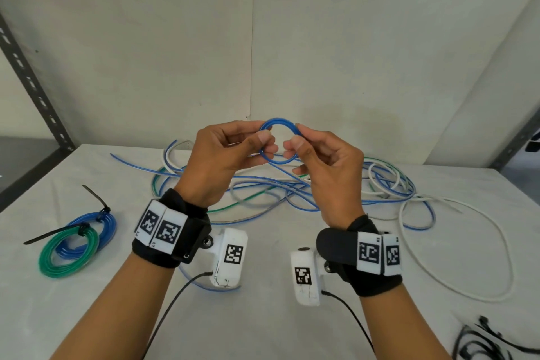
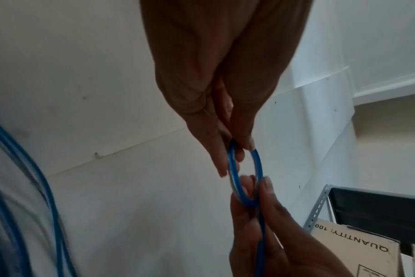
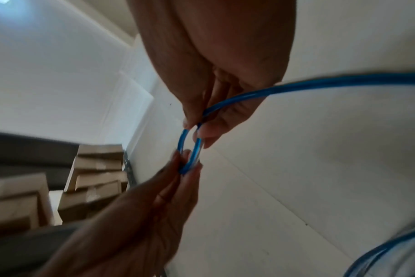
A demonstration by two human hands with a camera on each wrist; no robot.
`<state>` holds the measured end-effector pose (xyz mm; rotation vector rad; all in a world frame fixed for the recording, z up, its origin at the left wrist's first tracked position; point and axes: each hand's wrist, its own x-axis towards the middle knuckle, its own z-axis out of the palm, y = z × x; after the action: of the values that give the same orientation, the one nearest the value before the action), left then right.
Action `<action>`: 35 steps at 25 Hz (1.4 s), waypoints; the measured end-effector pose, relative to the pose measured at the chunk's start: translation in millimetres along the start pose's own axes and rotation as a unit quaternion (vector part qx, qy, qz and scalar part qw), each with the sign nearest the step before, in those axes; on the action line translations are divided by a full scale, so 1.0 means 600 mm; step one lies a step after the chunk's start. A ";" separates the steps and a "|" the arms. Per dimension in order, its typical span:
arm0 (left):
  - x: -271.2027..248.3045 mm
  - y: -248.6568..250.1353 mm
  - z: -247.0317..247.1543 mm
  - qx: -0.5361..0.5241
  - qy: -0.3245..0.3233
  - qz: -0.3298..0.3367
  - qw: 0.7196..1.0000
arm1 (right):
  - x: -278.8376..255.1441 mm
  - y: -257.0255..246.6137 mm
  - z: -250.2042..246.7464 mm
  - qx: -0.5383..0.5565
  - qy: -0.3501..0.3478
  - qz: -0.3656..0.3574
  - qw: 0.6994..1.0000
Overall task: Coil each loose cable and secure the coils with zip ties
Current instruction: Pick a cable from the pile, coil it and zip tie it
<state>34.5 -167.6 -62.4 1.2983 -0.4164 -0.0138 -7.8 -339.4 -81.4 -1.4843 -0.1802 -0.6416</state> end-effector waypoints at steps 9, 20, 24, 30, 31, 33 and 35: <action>-0.006 0.010 -0.017 0.338 -0.117 0.038 0.933 | 0.010 -0.008 -0.041 -0.264 -0.190 -0.070 0.943; -0.006 0.020 -0.016 0.336 -0.047 0.142 0.930 | 0.007 -0.010 -0.026 -0.157 -0.129 -0.066 0.977; 0.005 0.028 -0.037 0.178 0.026 0.101 0.978 | 0.017 -0.019 -0.044 -0.103 -0.048 -0.039 0.993; -0.001 0.014 0.007 -0.023 0.065 0.062 0.996 | 0.005 -0.016 -0.010 0.015 -0.016 0.001 1.000; -0.002 0.010 0.014 -0.043 0.071 0.056 0.995 | 0.003 -0.014 -0.005 0.027 -0.005 -0.002 1.000; -0.005 0.002 0.027 -0.078 0.073 0.045 0.993 | 0.000 -0.014 0.001 0.041 0.022 -0.011 0.999; -0.009 -0.005 0.037 -0.103 0.068 0.031 0.992 | -0.003 -0.017 0.006 0.057 0.039 -0.005 0.998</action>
<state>23.5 -187.9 -62.1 1.0750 -0.3288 0.0814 -13.5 -335.1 -73.0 -1.3479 -0.1604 -0.6848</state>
